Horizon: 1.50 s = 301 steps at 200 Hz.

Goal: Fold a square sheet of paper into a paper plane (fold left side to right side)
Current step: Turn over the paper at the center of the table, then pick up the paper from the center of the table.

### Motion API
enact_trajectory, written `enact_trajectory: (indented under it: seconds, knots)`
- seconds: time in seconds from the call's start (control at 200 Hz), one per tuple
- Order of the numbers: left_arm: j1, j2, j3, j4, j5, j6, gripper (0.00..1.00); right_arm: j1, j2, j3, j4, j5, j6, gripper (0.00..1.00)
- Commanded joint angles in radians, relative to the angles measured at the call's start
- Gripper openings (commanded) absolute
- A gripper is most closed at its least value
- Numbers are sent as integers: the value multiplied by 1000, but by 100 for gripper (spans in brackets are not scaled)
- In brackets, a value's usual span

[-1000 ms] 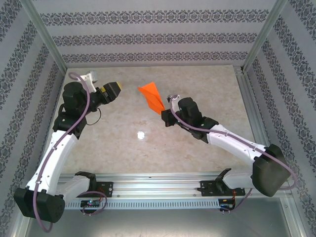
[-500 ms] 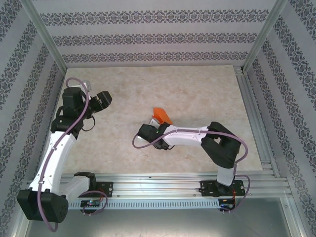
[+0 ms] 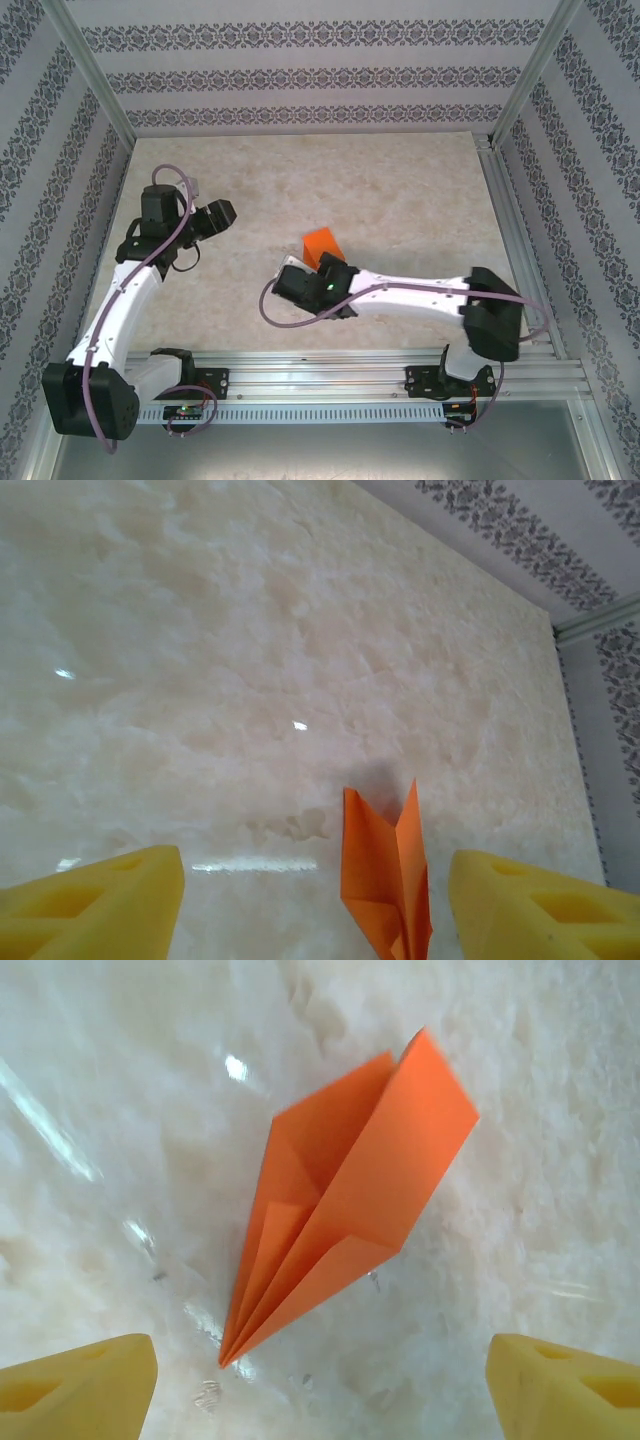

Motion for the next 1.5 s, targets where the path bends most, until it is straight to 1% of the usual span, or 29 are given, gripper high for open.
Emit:
enact_trajectory:
  seconds: [0.0,0.115,0.21,0.255,0.33,0.405,0.53,0.629,0.734,0.774,0.829,0.949,1.024,1.094,1.199,1.309,1.399,1.499]
  knots:
    - [-40,31,-72,147,148,-57,68,-123,-146,-50,91,-166,58,88]
    - [-180,76,-116,259,136,-121,68,-286,-283,-138,224,-255,108,98]
    - [-303,151,-124,354,90,-181,68,-446,-382,-243,368,-366,186,98]
    - [-347,197,-117,389,70,-199,67,-516,-418,-287,439,-418,223,98]
    - [-397,285,-90,416,30,-212,66,-606,-462,-349,535,-490,287,98]
    - [-430,383,-52,453,32,-228,64,-682,-481,-398,604,-586,338,98]
    - [-463,519,11,489,33,-238,62,-782,-472,-439,618,-743,405,98]
    - [-474,605,51,524,47,-254,60,-819,-480,-482,625,-800,429,98]
    - [-484,678,102,533,59,-253,56,-836,-499,-515,622,-814,434,98]
    - [-487,703,120,530,59,-247,53,-841,-504,-523,620,-815,433,97]
    - [-488,734,140,528,64,-241,46,-852,-510,-531,615,-831,436,95]
    - [-488,772,164,546,93,-204,25,-900,-510,-542,598,-914,435,89]
    - [-489,766,173,544,112,-138,14,-942,-514,-556,606,-995,433,87]
    - [-486,749,177,539,149,-67,7,-980,-513,-576,644,-1095,419,85]
    - [-478,720,173,524,212,19,2,-1018,-473,-602,739,-1257,382,79]
    - [-467,686,163,522,293,81,0,-1019,-367,-605,852,-1380,356,75]
    - [-462,662,163,495,336,134,0,-1010,-279,-605,979,-1424,367,74]
    - [-459,645,160,475,363,168,0,-996,-178,-581,1057,-1434,371,75]
